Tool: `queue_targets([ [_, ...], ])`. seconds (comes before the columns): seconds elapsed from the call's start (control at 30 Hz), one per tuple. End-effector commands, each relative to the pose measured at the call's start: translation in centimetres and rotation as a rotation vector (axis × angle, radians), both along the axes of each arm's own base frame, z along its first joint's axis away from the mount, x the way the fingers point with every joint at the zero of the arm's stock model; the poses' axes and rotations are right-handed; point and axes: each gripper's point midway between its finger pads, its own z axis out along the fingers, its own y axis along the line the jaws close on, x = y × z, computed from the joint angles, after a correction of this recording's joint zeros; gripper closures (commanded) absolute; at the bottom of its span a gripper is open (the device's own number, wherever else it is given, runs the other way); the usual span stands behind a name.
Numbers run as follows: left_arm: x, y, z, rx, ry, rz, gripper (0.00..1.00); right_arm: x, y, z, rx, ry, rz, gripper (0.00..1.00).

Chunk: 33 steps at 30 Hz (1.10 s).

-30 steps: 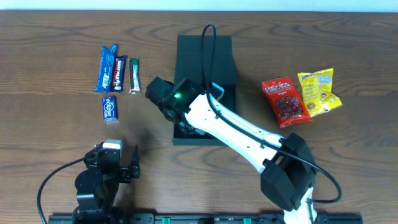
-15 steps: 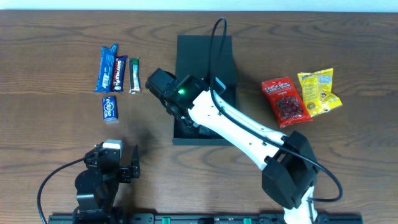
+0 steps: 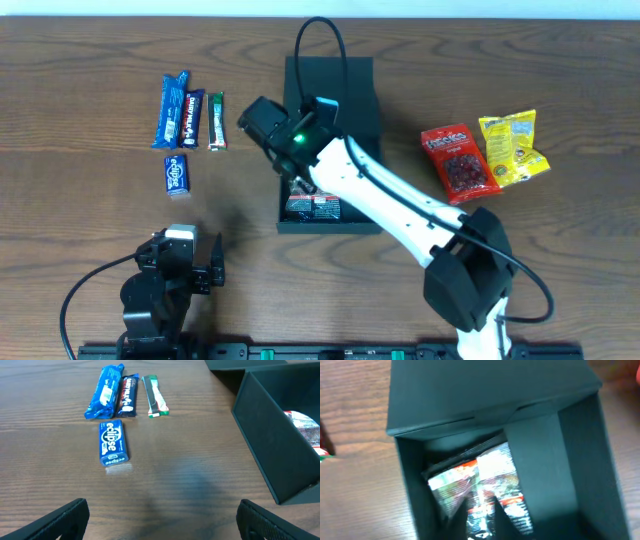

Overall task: Pack container
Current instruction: 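Release the bag in the box and withdraw the right gripper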

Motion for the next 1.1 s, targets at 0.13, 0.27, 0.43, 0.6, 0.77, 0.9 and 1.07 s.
queue_targets([
  [0.13,0.0,0.2,-0.5,0.014,0.005,0.003,0.05,-0.1,1.6,-2.2,0.088,0.128,0.371,0.99],
  [0.27,0.0,0.2,-0.5,0.014,0.005,0.003,0.05,-1.5,2.4,-5.1,0.152,0.191,0.467,0.99],
  [0.43,0.0,0.2,-0.5,0.014,0.005,0.003,0.04,-2.2,2.0,-7.4,0.151,0.208,0.472,0.99],
  [0.6,0.0,0.2,-0.5,0.014,0.005,0.003,0.05,-2.4,2.9,-8.8,0.2,0.189,0.517,0.99],
  [0.77,0.0,0.2,-0.5,0.014,0.005,0.003,0.05,-2.4,2.9,-10.3,0.215,0.166,0.52,0.99],
  [0.9,0.0,0.2,-0.5,0.014,0.005,0.003,0.05,-1.9,3.3,-10.6,0.232,0.124,0.534,0.99],
  [1.07,0.0,0.2,-0.5,0.014,0.005,0.003,0.05,-0.9,4.2,-10.3,0.257,0.07,0.548,0.99],
])
